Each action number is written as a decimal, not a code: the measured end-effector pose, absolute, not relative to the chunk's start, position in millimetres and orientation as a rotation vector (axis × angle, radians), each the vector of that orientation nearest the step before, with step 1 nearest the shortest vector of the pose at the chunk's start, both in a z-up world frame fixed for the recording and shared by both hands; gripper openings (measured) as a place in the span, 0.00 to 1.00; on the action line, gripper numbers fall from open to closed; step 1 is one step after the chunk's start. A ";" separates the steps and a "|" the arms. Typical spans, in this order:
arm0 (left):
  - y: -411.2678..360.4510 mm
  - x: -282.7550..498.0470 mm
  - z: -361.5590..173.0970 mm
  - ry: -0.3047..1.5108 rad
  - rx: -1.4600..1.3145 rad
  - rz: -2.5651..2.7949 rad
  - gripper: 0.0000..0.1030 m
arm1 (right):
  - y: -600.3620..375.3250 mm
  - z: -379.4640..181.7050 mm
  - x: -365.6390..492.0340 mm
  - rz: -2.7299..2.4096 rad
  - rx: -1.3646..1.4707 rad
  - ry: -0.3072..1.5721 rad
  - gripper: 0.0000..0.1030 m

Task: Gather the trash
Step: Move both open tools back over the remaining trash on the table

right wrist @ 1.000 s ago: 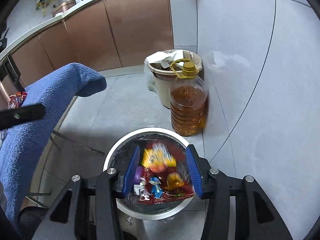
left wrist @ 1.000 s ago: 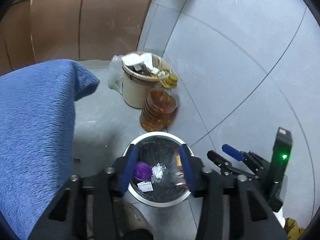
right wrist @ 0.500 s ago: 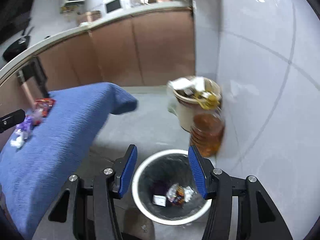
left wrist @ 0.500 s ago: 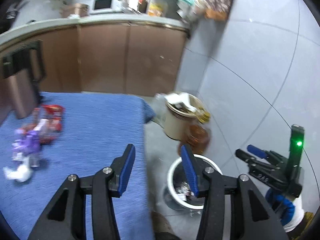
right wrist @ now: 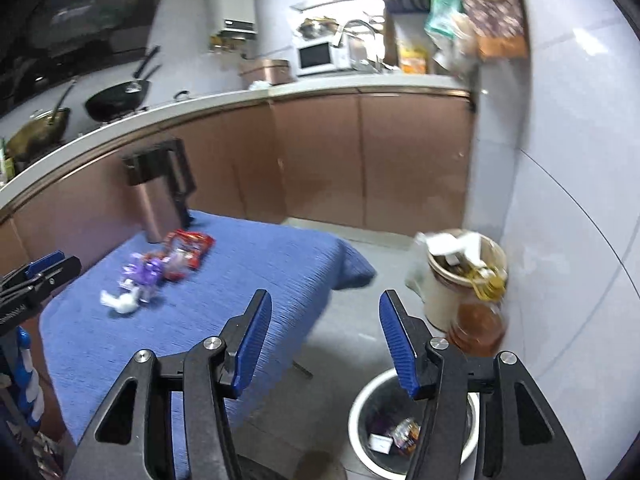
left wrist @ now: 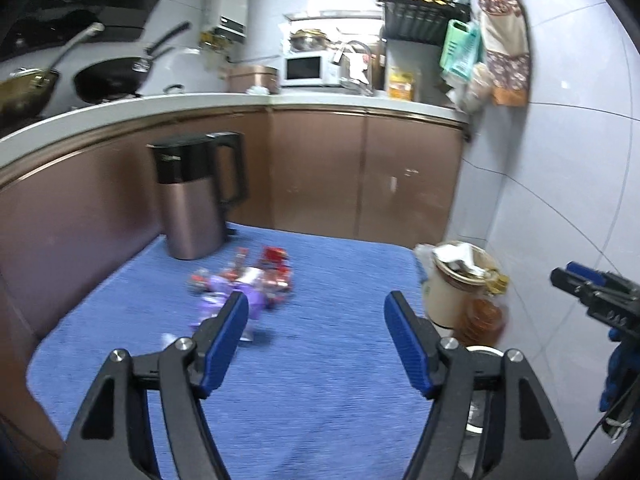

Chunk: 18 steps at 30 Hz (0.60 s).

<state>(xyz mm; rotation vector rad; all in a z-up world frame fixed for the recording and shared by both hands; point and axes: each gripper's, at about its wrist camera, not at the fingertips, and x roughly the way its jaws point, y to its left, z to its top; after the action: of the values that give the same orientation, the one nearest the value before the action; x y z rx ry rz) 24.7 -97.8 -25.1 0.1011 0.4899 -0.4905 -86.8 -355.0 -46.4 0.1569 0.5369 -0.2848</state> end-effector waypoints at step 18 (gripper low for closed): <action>-44.4 49.2 -37.4 0.496 0.141 -0.297 0.67 | -303.0 -45.1 -33.2 -0.127 0.094 0.566 0.59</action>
<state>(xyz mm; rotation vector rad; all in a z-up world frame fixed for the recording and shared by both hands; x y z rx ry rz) 49.1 -44.4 -37.4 0.1410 0.4959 -0.2970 -33.2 -303.0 -45.1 0.0937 0.5659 -0.1266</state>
